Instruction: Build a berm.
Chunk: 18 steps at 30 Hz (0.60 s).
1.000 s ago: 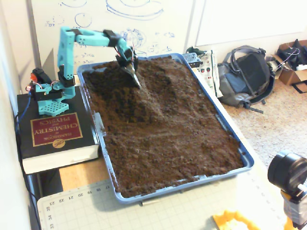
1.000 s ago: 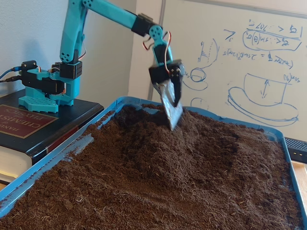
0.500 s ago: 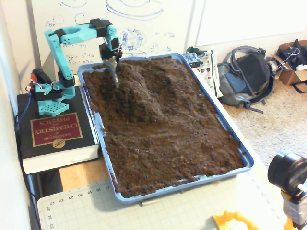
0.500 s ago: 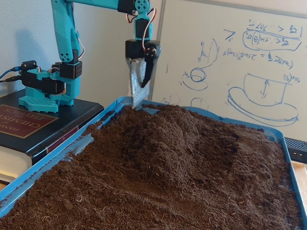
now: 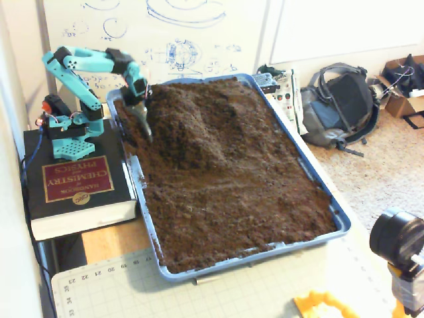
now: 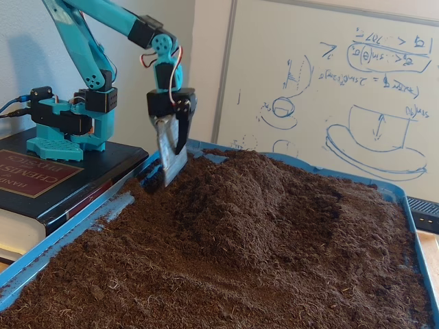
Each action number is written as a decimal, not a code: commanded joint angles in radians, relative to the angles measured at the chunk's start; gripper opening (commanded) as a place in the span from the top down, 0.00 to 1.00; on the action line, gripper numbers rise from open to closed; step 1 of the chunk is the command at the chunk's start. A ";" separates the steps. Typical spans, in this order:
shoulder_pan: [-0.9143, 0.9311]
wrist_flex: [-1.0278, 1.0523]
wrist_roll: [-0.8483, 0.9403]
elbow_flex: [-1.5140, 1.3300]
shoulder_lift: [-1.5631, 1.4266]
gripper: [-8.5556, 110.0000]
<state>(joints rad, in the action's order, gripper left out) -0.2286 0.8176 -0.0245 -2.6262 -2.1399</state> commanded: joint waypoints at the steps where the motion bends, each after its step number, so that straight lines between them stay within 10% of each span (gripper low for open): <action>1: 0.002 -0.034 0.005 -0.029 -0.051 0.93; 18: -0.020 -0.046 0.006 -0.115 -0.048 0.93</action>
<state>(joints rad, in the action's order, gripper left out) -0.2439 0.7854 -0.0245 -2.7504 -2.1460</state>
